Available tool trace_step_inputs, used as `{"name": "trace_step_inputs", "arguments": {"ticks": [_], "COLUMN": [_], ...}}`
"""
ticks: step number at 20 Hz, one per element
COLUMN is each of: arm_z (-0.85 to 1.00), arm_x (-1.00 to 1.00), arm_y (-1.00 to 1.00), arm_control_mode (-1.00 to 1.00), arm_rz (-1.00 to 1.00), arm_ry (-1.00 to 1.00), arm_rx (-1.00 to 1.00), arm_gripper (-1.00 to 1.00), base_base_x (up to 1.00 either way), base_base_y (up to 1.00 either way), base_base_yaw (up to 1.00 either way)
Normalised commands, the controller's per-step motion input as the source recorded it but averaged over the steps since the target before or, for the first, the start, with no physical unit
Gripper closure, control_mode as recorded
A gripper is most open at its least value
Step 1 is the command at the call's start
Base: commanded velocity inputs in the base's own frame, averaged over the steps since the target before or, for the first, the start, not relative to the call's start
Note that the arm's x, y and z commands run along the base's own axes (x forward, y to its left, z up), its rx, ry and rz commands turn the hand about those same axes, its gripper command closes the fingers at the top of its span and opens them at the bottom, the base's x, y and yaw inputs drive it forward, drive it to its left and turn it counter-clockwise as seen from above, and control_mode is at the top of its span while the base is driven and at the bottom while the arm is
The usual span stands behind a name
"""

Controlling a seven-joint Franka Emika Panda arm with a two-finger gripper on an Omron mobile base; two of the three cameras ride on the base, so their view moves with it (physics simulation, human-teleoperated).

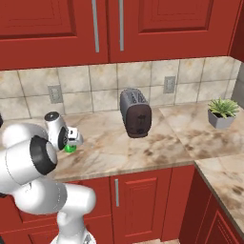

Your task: Clear the mugs and bowl far away from the sink.

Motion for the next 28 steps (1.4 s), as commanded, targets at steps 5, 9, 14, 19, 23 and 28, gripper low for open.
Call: {"name": "trace_step_inputs", "arguments": {"ticks": [5, 9, 14, 19, 23, 28], "arm_z": [-0.20, -0.01, 0.03, 0.79, 1.00, 0.98], "arm_x": [0.22, 0.00, 0.00, -0.43, -0.78, -0.95], "arm_y": [0.00, 0.00, 0.00, 0.00, 0.00, -0.05], "arm_control_mode": [-1.00, -1.00, -1.00, -1.00, -1.00, -1.00], "arm_rz": [0.00, 0.00, 0.00, 0.00, -0.01, -0.02], "arm_ry": [0.00, 0.00, -0.01, -0.15, -0.24, -0.17], "arm_rx": [0.00, 0.00, 0.00, 0.02, 0.04, 0.07], "arm_gripper": [-1.00, -1.00, -1.00, -1.00, -1.00, -1.00], "base_base_x": [0.00, 0.00, 0.00, 0.00, 0.00, 0.00], "base_base_y": [0.00, 0.00, 0.00, 0.00, 0.00, 0.00], "base_base_yaw": [0.00, 0.00, 0.00, 0.00, 0.00, 0.00]}}
